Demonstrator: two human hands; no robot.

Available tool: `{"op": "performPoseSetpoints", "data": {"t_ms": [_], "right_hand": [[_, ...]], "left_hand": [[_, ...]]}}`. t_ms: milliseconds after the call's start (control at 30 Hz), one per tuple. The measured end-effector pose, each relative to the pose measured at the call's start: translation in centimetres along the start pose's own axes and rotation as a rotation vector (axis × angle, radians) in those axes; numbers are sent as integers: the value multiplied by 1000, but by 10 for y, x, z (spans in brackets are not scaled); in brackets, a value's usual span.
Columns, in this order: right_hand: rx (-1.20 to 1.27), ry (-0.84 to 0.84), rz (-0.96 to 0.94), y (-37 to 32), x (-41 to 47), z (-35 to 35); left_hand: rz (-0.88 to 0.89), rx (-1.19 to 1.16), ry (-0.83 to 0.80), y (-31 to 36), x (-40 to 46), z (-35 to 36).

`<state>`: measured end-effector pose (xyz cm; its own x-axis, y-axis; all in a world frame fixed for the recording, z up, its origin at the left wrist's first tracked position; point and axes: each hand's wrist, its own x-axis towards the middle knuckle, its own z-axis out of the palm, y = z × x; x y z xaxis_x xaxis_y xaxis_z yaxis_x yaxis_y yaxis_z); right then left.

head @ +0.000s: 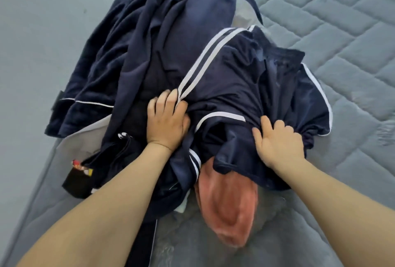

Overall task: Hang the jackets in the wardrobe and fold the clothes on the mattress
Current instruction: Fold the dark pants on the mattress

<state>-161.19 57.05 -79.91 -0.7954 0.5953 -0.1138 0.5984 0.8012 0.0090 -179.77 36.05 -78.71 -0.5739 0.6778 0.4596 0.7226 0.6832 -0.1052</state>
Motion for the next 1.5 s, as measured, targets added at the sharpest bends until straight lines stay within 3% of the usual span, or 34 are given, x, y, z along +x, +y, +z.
{"op": "performPoseSetpoints", "data": {"t_ms": [100, 167, 233, 333, 400, 467, 500, 533, 567, 633, 700, 733, 833, 933, 1000, 1100, 1233, 1400, 1500], "right_hand": [[3, -214, 46, 11, -41, -16], [-10, -321, 46, 24, -72, -25], [7, -502, 112, 46, -107, -32], [100, -911, 259, 81, -178, -38], [182, -1165, 327, 108, -233, -43], [434, -1500, 505, 133, -279, -58], [572, -1574, 563, 147, -295, -63], [662, -1517, 555, 162, -303, -66], [692, -1319, 521, 177, -306, -64], [623, -749, 465, 201, -303, -56], [438, -288, 335, 211, -293, -49], [334, -221, 299, 214, -289, -44], [111, -403, 289, 216, -279, -29], [-31, -358, 193, 221, -276, -18], [-19, -375, 238, 238, -273, -18], [243, -538, 435, 279, -287, -26], [95, -573, 266, 332, -324, -23], [984, -582, 577, 363, -357, -27], [1299, -730, 709, 364, -357, -43]], "left_hand": [[117, -240, -49, 30, -11, -43], [68, -522, -199, 65, -31, -85], [-143, -732, -448, 97, -54, -123], [-387, -854, -864, 133, -86, -163], [-297, -790, -1297, 153, -108, -181], [-60, -463, -1605, 173, -132, -195], [22, -298, -1597, 184, -141, -200], [26, -234, -1493, 194, -148, -204], [-23, -248, -1365, 204, -150, -207], [-79, -327, -1158, 222, -152, -206], [-90, -345, -1163, 238, -154, -198], [-126, -323, -1208, 242, -157, -192], [-266, -152, -1302, 251, -162, -183], [-254, -220, -1279, 268, -156, -186], [-176, -366, -1153, 289, -142, -194], [-107, -471, -899, 332, -111, -215], [-63, -495, -670, 389, -84, -240], [11, -436, -759, 410, -120, -248], [-3, -373, -780, 404, -132, -249]]}}
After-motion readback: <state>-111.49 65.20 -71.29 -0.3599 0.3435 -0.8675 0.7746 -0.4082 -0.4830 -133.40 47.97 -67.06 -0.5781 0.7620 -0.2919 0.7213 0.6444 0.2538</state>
